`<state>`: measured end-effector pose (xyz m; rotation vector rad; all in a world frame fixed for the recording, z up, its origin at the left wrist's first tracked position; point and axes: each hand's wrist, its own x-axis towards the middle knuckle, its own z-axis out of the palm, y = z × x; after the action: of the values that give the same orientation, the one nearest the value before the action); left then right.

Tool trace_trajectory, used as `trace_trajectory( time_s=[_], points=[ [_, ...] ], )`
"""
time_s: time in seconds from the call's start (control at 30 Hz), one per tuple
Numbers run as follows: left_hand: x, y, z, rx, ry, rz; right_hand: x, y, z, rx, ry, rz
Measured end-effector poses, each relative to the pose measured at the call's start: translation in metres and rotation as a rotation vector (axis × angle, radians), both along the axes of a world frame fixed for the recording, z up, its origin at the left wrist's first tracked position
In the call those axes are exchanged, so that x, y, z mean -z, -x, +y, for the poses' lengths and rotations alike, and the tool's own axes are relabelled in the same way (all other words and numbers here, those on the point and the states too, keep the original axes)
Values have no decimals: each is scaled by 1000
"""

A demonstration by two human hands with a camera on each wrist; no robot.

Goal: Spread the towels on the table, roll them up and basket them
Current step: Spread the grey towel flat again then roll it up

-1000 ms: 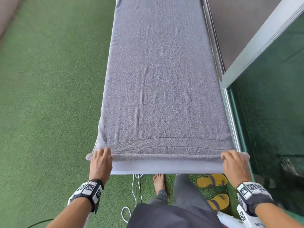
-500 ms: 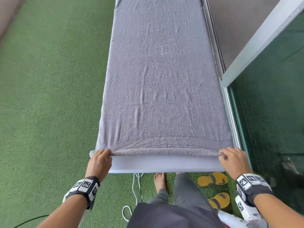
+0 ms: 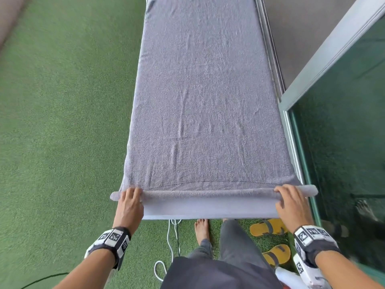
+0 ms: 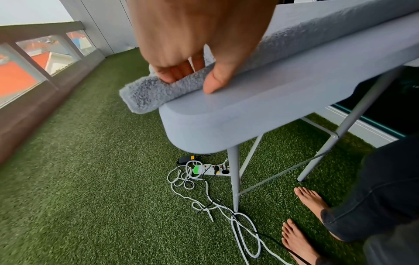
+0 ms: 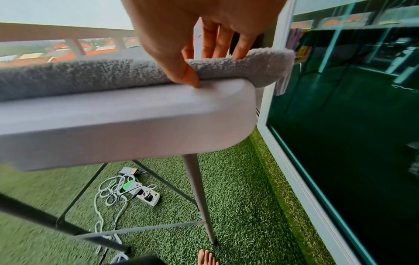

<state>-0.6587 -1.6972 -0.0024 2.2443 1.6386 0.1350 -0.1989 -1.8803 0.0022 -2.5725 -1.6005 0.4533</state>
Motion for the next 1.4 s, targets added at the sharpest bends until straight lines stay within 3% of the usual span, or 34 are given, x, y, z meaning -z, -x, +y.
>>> trace_trajectory(
  time_s=[0.13,0.33,0.47,0.63,1.07,1.4],
  points=[
    [-5,6,14,26,-20,22,1,-9,9,73,-72,26],
    [-17,2,25,101,-22,232,-16,-9,21,-52,130,-163],
    [-27,-8,33,15,-86,197,-21,-8,35,-1,58,-185],
    [-9,-15,25,4,36,2,-18,5,38,-83,111,1],
    [-19,-6,24,11,34,57,-7,6,18,38,5,68],
    [-26,14,-24,87,98,100,-17,20,-18,-26,154,41]
  ],
)
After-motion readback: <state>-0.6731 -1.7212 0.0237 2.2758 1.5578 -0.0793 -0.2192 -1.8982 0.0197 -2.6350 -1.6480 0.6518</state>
